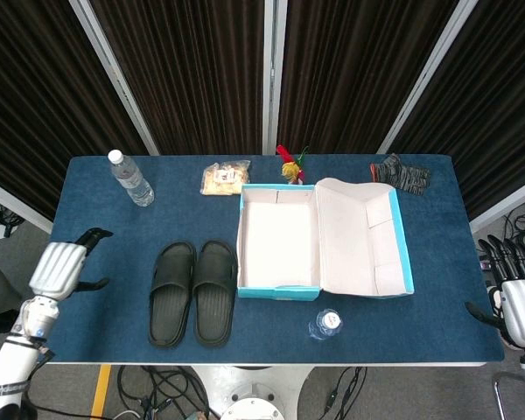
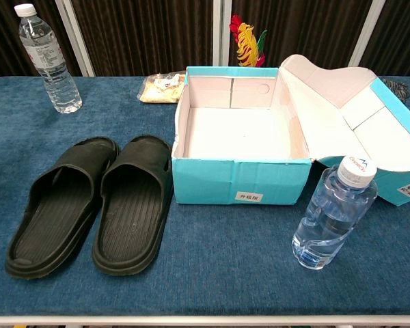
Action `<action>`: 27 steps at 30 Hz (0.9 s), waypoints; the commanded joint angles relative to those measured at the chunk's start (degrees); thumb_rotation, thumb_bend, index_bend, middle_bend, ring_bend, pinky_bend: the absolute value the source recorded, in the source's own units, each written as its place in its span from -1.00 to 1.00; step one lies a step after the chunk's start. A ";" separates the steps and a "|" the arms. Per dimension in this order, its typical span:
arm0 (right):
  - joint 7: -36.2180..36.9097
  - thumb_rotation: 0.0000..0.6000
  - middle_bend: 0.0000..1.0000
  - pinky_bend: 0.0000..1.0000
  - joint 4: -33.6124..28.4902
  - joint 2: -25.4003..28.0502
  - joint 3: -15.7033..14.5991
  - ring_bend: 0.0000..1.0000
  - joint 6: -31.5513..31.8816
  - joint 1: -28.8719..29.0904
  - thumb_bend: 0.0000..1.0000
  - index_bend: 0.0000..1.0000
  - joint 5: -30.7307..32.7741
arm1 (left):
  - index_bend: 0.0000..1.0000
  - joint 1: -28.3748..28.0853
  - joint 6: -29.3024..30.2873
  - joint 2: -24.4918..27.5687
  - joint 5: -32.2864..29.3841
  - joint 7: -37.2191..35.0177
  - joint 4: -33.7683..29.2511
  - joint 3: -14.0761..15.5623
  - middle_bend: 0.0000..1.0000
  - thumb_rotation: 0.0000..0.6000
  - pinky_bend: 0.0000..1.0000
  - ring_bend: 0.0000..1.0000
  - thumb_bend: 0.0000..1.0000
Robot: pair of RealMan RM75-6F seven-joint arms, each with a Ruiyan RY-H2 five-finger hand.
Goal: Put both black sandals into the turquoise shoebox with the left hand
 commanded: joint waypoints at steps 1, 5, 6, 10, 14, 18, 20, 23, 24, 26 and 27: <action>0.09 1.00 -0.90 -1.00 -0.06 0.08 -0.11 -1.00 0.00 -0.14 -1.00 -0.96 0.12 | -0.53 -7.02 -9.20 -2.47 -4.32 1.34 -0.11 -1.95 -0.50 1.00 0.49 0.48 -0.83; 0.07 1.00 -0.91 -1.00 0.03 0.17 -0.23 -1.00 -0.47 -0.27 -1.00 -0.96 0.89 | -0.60 -12.02 -15.73 -5.86 -9.99 4.96 0.17 -2.77 -0.53 1.00 0.49 0.48 -0.83; 0.05 1.00 -0.91 -1.00 0.05 0.19 -0.20 -1.00 -0.64 -0.24 -1.00 -0.96 1.11 | -0.62 -13.02 -16.88 -6.57 -11.20 6.09 0.26 -2.78 -0.55 1.00 0.49 0.48 -0.84; 0.19 1.00 -0.91 -1.00 0.28 0.28 -0.02 -1.00 -1.41 0.01 -1.00 -0.96 1.94 | -0.72 -17.09 -21.11 -9.41 -17.44 10.44 0.50 -2.74 -0.66 1.00 0.49 0.48 -0.86; 0.59 1.00 -0.91 -1.00 0.85 0.35 0.15 -1.00 -2.26 0.28 -1.00 -0.96 2.79 | -0.82 -21.20 -23.67 -10.95 -25.82 16.37 -0.03 -1.79 -0.77 1.00 0.49 0.48 -0.88; 1.27 1.00 -0.91 -1.00 1.51 0.24 0.29 -1.00 -2.98 0.55 -1.00 -0.96 3.39 | -0.86 -24.62 -23.33 -11.98 -34.13 21.12 -1.00 -0.71 -0.83 1.00 0.49 0.48 -0.91; 1.64 1.00 -0.91 -1.00 1.93 0.09 0.30 -1.00 -3.27 0.68 -1.00 -0.96 3.49 | -0.88 -26.51 -22.77 -12.60 -38.68 23.27 -1.20 -0.09 -0.87 1.00 0.49 0.48 -0.92; 2.07 1.00 -0.91 -1.00 2.41 -0.10 0.29 -1.00 -3.71 0.86 -0.99 -0.96 3.67 | -0.89 -28.87 -21.17 -13.87 -44.13 25.67 -1.32 0.63 -0.89 1.00 0.49 0.48 -0.92; 2.15 1.00 -0.91 -1.00 2.53 -0.14 0.28 -1.00 -3.79 0.89 -0.99 -0.96 3.69 | -0.89 -29.51 -20.71 -14.27 -45.48 26.23 -1.35 0.80 -0.90 1.00 0.49 0.49 -0.92; 2.36 1.00 -0.91 -1.00 2.75 -0.19 0.28 -1.00 -3.84 0.93 -0.99 -0.96 3.68 | -0.90 -30.82 -19.89 -15.05 -48.06 27.13 -1.43 1.07 -0.90 1.00 0.49 0.49 -0.93; 2.45 1.00 -0.91 -1.00 2.83 -0.21 0.29 -1.00 -3.83 0.94 -0.99 -0.96 3.68 | -0.90 -31.37 -19.74 -15.27 -48.89 27.43 -1.46 1.15 -0.90 1.00 0.49 0.50 -0.93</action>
